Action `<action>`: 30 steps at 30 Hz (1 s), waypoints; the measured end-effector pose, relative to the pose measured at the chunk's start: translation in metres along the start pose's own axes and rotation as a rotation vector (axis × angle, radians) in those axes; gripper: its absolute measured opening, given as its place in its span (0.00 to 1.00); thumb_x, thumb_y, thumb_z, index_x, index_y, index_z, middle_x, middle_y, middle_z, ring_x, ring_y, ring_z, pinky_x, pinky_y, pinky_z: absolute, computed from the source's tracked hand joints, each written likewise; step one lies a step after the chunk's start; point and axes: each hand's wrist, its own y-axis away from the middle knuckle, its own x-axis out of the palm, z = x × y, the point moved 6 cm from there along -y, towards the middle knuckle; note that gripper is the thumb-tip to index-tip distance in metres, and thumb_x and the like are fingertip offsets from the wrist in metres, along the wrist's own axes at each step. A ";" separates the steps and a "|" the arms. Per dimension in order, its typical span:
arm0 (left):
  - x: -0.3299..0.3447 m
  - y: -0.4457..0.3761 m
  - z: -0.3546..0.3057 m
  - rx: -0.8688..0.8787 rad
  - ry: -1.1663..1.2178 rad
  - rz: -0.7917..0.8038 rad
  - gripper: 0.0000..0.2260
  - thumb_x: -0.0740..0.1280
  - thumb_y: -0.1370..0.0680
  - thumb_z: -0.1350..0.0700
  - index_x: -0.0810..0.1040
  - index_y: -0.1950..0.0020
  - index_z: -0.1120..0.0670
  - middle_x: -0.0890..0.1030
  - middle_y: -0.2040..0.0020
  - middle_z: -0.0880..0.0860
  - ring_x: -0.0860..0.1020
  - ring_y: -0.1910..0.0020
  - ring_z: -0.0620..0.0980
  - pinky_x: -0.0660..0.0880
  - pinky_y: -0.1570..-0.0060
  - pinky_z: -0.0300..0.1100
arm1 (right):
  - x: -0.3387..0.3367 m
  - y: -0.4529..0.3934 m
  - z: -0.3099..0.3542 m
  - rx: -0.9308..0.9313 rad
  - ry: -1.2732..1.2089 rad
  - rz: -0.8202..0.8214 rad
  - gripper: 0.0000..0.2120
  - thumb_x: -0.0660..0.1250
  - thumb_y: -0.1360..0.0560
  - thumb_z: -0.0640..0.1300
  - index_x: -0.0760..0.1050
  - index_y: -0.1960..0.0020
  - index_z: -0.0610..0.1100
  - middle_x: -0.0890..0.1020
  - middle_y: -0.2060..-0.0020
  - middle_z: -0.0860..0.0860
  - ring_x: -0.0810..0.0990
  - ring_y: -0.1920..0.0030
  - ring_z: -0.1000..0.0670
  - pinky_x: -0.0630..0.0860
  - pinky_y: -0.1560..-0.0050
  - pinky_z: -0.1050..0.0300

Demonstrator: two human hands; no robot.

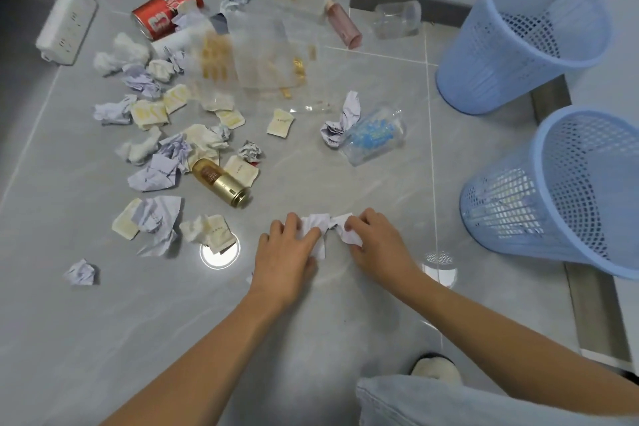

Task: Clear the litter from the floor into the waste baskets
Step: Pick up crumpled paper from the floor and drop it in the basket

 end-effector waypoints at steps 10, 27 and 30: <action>-0.043 -0.019 -0.036 0.137 0.090 -0.113 0.14 0.69 0.29 0.57 0.73 0.45 0.49 0.69 0.50 0.51 0.70 0.58 0.54 0.67 0.67 0.46 | -0.063 0.012 -0.011 0.086 -0.183 -0.246 0.09 0.77 0.29 0.46 0.78 0.55 0.47 0.74 0.63 0.51 0.74 0.66 0.48 0.74 0.65 0.51; -0.176 -0.114 -0.345 0.679 0.136 -0.248 0.23 0.68 0.24 0.48 0.72 0.30 0.46 0.70 0.41 0.55 0.73 0.43 0.57 0.76 0.53 0.50 | -0.330 0.117 -0.161 0.550 -0.106 -0.751 0.13 0.73 0.31 0.36 0.81 0.51 0.52 0.81 0.56 0.49 0.81 0.57 0.48 0.77 0.53 0.53; -0.160 -0.121 -0.360 0.647 0.063 -0.167 0.30 0.67 0.22 0.44 0.63 0.22 0.43 0.68 0.31 0.58 0.71 0.33 0.60 0.74 0.42 0.56 | -0.317 0.124 -0.170 0.598 -0.104 -0.624 0.19 0.76 0.30 0.38 0.81 0.40 0.50 0.78 0.47 0.48 0.80 0.49 0.47 0.73 0.48 0.57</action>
